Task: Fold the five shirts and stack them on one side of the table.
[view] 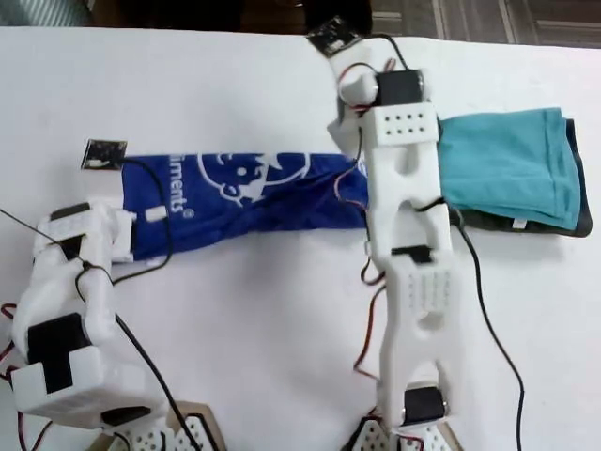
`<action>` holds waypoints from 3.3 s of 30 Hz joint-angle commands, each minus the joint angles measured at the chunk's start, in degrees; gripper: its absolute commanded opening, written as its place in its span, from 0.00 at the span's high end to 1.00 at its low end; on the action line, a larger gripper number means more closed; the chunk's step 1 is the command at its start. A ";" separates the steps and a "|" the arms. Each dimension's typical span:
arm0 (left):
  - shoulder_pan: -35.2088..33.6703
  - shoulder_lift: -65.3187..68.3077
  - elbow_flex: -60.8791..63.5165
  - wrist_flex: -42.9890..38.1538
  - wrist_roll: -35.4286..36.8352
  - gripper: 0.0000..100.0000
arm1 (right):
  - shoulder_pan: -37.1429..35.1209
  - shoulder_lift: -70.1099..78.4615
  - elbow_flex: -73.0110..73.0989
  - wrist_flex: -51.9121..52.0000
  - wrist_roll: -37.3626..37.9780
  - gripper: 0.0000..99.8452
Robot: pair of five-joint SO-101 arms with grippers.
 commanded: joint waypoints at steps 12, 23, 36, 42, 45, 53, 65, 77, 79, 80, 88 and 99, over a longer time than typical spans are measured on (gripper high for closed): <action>-0.79 -0.18 -0.22 -0.70 0.44 0.97 | -5.23 -24.04 57.67 -21.93 -1.41 0.98; -0.79 -0.18 -0.22 -0.70 0.44 0.97 | -5.49 -21.58 58.46 -42.86 -1.41 0.98; -0.79 -0.18 -0.22 -0.70 0.44 0.97 | -6.64 -13.76 48.53 -49.45 -1.76 0.98; -0.79 -0.18 -0.22 -0.70 0.44 0.97 | -10.68 -10.86 45.01 -49.54 -1.76 0.98; -0.79 -0.18 -0.22 -0.70 0.44 0.97 | -11.91 -8.40 44.40 -49.54 -1.76 0.98; -0.79 -0.18 -0.22 -0.70 0.44 0.97 | -11.38 -4.09 40.00 -47.60 -1.67 0.98; -0.79 -0.18 -0.22 -0.70 0.44 0.97 | -13.49 -13.58 34.46 -26.24 -1.67 0.98; -0.79 -0.18 -0.22 -0.70 0.44 0.97 | -16.84 -0.84 33.85 -35.38 -1.67 0.98; -0.79 -0.18 -0.22 -0.70 0.44 0.97 | -16.40 -0.92 33.76 -36.53 -1.67 0.98; -0.79 -0.18 -0.22 -0.70 0.44 0.97 | -15.96 -1.45 33.67 -36.26 -1.67 0.98; -0.79 -0.18 -0.22 -0.70 0.44 0.97 | -11.38 -15.43 30.59 -19.56 -1.41 0.98; -0.79 -0.18 -0.22 -0.70 0.44 0.97 | 3.91 -9.01 34.99 -14.55 -1.41 0.98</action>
